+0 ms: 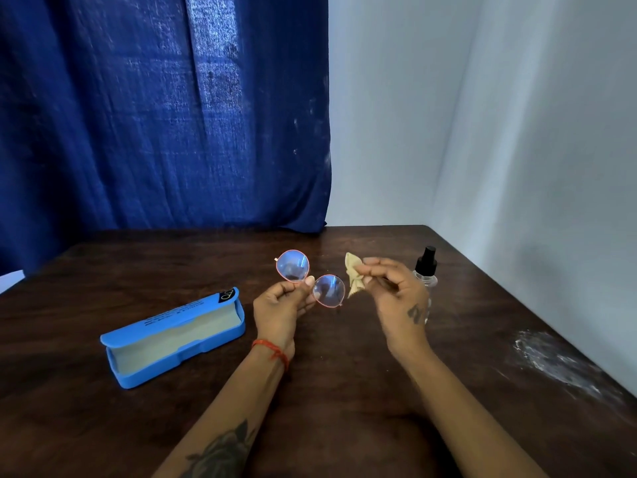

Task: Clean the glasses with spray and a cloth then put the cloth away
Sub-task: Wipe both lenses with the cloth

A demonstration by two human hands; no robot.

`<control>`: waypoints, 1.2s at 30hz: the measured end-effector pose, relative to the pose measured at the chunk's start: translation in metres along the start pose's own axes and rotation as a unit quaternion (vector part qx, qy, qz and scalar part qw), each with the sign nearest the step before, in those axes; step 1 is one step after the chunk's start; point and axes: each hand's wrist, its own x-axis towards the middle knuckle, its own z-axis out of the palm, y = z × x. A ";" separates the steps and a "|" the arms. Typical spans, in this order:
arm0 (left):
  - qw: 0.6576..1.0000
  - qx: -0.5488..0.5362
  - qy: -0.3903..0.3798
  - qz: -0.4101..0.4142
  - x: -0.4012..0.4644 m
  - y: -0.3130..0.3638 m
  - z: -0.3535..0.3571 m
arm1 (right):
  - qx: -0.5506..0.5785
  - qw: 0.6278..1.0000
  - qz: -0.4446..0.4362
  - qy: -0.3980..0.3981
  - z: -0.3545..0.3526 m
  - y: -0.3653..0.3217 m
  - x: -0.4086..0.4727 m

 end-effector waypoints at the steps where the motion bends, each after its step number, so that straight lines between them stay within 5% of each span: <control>1: 1.000 0.000 0.000 -0.002 0.000 0.000 0.001 | 0.013 1.000 0.004 -0.009 0.003 -0.002 -0.003; 10: 1.000 0.021 -0.011 -0.008 -0.001 -0.004 0.001 | -0.240 0.925 -0.259 -0.142 0.021 -0.002 -0.020; 18: 1.000 0.009 -0.008 0.003 -0.003 -0.002 0.001 | -0.245 0.899 -0.293 -0.215 0.002 0.001 -0.015; 23: 1.000 0.002 0.003 0.014 -0.002 -0.001 0.001 | -0.226 0.945 -0.225 -0.077 -0.002 0.009 -0.008; 26: 1.000 0.012 -0.005 0.014 -0.002 -0.003 0.003 | -0.251 0.941 -0.222 -0.043 0.009 0.008 -0.013; 36: 0.999 0.019 -0.017 0.023 0.000 -0.006 -0.002 | -0.168 0.947 -0.235 -0.141 0.018 0.006 -0.021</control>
